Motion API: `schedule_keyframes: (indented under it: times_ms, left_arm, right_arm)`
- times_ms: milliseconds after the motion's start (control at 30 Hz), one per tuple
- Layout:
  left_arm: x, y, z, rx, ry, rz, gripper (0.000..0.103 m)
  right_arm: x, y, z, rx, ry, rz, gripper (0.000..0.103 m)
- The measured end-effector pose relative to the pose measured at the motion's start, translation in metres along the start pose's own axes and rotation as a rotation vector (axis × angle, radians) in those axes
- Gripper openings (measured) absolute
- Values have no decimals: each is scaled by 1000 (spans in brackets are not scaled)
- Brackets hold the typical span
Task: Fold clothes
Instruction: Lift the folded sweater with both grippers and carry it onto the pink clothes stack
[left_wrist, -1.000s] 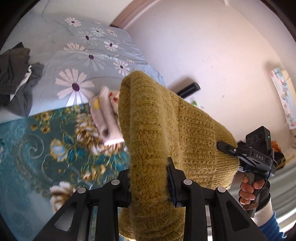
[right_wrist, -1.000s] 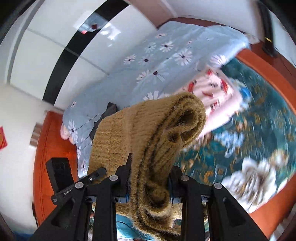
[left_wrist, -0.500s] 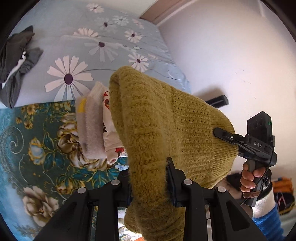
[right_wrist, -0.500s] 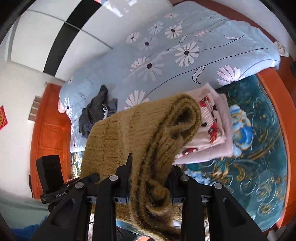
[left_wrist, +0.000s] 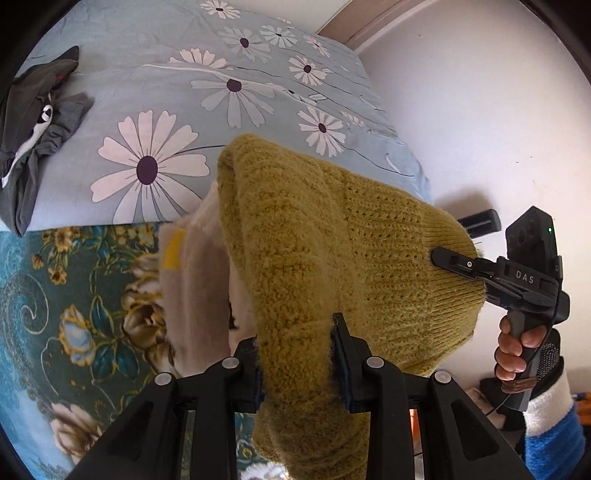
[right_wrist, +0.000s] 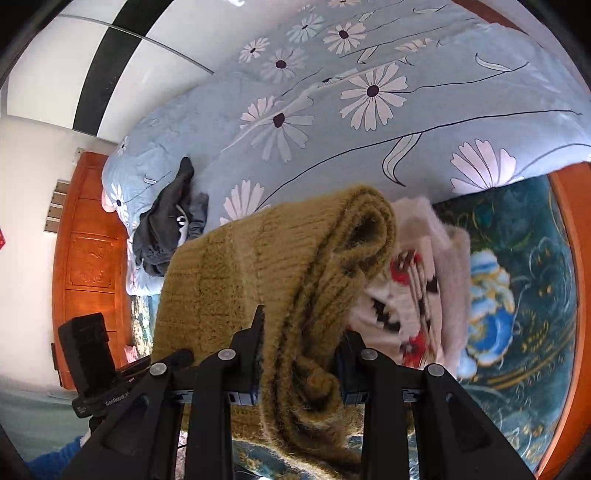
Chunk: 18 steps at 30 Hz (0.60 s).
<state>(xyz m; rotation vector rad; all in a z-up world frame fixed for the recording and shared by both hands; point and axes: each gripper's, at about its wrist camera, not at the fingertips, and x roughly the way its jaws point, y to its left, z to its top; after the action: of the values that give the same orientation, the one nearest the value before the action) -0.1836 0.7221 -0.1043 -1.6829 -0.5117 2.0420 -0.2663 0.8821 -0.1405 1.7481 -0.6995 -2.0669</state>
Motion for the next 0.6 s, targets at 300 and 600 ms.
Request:
schedule_keyframes:
  times_ms: [300,600]
  left_arm:
    - [50,32,-7,-34,50,54,35]
    - [69,45,-6,-19,77,96,40]
  right_arm:
    - [52,-49,14,52,55,-40,31]
    - [64,-64,15,75,13,-34,31]
